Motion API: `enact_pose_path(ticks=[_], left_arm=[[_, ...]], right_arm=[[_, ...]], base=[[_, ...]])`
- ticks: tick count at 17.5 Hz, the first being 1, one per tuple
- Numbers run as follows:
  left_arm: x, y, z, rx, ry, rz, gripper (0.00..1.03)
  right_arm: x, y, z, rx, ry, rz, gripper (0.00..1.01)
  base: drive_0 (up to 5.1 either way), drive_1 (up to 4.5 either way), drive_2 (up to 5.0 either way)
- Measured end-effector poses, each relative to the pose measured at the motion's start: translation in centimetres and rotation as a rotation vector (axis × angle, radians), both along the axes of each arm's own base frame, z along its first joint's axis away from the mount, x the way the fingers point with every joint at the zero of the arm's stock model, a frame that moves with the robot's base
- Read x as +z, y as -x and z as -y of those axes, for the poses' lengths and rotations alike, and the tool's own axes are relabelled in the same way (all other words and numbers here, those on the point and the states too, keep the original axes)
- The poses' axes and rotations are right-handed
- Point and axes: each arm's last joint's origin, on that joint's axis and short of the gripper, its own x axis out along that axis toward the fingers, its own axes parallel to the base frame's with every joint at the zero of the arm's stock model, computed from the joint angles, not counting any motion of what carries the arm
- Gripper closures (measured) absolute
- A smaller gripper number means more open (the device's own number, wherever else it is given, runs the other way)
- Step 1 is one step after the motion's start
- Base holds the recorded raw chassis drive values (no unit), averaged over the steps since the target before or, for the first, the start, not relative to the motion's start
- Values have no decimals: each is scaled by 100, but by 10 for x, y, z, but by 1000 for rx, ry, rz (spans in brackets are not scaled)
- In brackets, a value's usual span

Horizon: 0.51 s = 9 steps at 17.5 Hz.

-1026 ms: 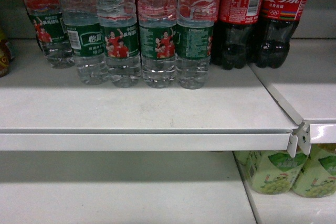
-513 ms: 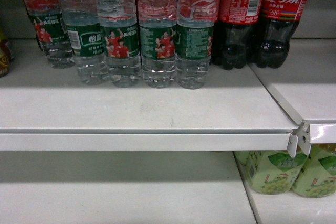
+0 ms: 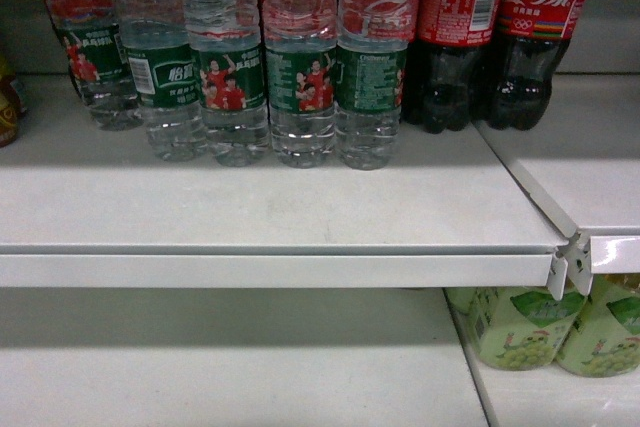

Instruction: Move water from second to third shelf

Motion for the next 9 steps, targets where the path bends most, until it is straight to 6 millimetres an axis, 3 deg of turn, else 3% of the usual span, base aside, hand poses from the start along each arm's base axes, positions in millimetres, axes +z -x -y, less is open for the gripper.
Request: enact_pose_path(ticks=[9], left_arm=[[0,0,0,0,0,0,5]], right_arm=[[0,0,0,0,-3,0,57]], base=[[0,0,0]])
